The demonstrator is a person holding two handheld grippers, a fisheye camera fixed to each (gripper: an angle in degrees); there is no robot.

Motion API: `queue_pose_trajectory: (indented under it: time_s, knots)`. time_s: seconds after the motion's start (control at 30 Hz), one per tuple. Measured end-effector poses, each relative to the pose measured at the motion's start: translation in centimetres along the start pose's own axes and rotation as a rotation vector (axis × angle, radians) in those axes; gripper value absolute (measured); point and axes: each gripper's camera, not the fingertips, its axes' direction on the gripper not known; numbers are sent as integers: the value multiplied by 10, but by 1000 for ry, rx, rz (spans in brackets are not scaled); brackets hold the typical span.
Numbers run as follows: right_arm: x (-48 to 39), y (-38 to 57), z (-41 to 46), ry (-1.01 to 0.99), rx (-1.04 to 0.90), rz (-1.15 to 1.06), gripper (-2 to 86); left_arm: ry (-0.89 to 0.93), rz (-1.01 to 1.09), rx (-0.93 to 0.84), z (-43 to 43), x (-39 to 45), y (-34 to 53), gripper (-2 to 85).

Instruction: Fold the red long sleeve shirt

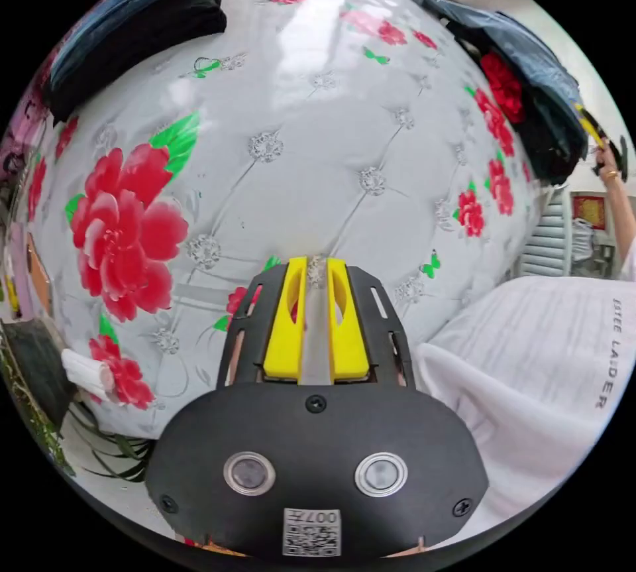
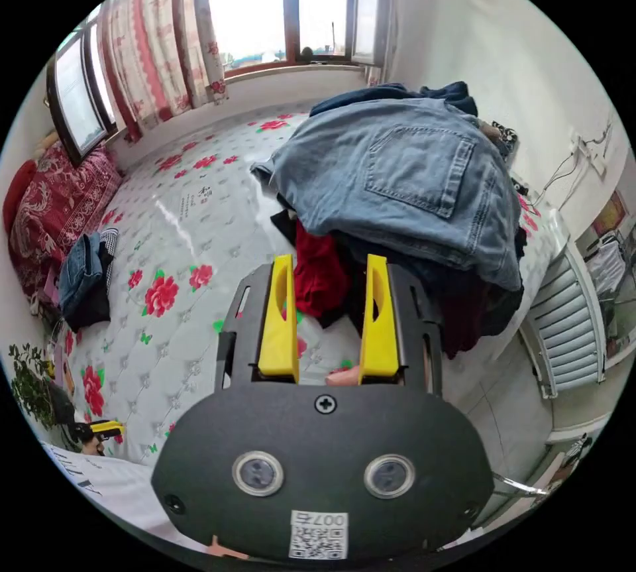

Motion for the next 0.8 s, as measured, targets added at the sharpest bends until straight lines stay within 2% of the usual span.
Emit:
queue_pose_trajectory:
  time_s: [0.07,0.17,0.37,0.6,0.7,0.77,0.8]
  knots:
    - [11,-3,5,-41,-15,3,118,-96,35,-30,5,14,-13,39]
    - [-2,11,49,-119,-88,-29,118,-125,44,-26,9,20,-18,37]
    - [-47,21,182,-175,-273,-41,116,-188,65,-28,17,33,-26,35]
    - [-60,8,312,43,-470,-103,94,-188,24,-60,20,31,-37,34]
    - [-76,16,320,145,-430,-187,58,-163,-18,-68,19,25,-39,31]
    - [-78,20,318,42,-445,-200,37,-148,-88,-43,18,20,-35,27]
    - [-78,26,310,-98,-433,-196,26,-143,-111,-31,17,19,-32,25]
